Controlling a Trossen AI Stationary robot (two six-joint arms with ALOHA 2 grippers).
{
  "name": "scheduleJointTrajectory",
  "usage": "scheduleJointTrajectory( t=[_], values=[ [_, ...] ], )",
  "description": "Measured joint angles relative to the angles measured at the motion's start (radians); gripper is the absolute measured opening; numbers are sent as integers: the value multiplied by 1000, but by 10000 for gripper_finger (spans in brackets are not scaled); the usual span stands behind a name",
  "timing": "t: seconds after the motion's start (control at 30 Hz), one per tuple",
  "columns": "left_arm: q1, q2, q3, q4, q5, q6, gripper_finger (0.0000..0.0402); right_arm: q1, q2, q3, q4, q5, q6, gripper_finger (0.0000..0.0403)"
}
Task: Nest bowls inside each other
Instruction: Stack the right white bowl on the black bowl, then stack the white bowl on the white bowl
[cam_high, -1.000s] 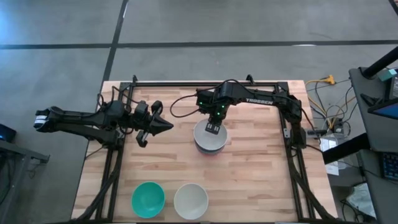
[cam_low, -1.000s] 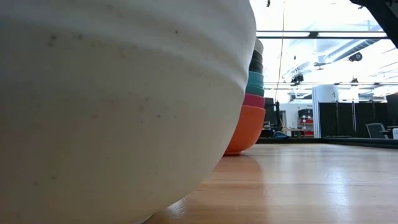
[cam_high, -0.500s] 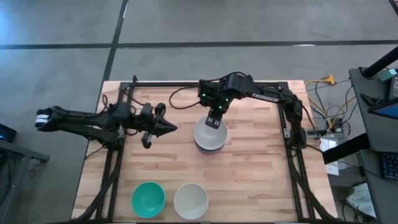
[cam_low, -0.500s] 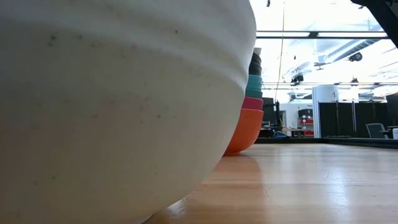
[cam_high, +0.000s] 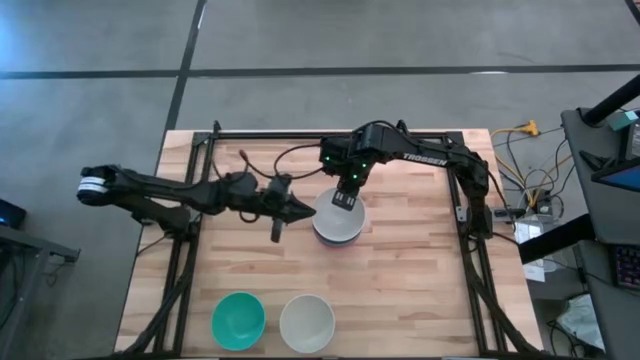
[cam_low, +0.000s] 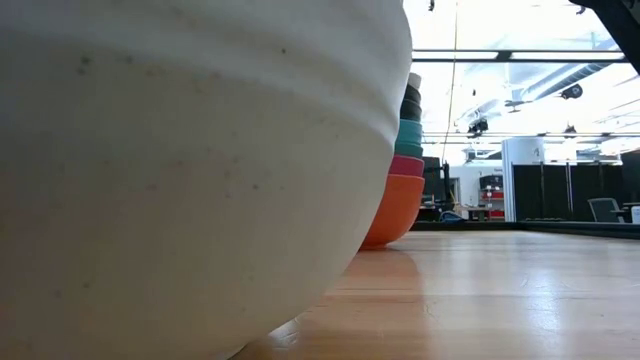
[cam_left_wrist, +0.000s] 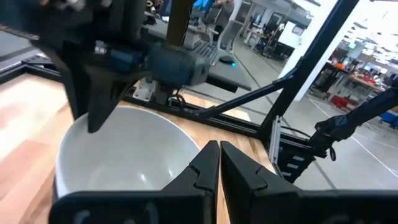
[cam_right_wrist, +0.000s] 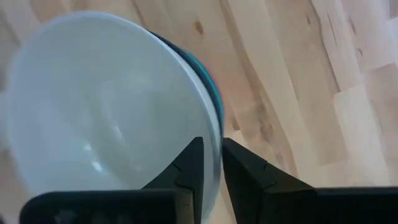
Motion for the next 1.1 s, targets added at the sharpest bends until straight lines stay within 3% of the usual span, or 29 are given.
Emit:
scheduleJointTrajectory(
  t=[0.27,0.6,0.9,1.1],
  values=[
    [0,78,45,5,-1,54,0,0,0,-23,4,34,0,42],
    [6,53,45,0,-5,76,0,0,-55,-19,2,32,0,77],
    [6,-78,45,-6,3,54,0,1,-265,-81,-7,33,120,82],
    [6,-165,45,0,4,15,0,55,-475,-272,111,33,236,69]
  ],
)
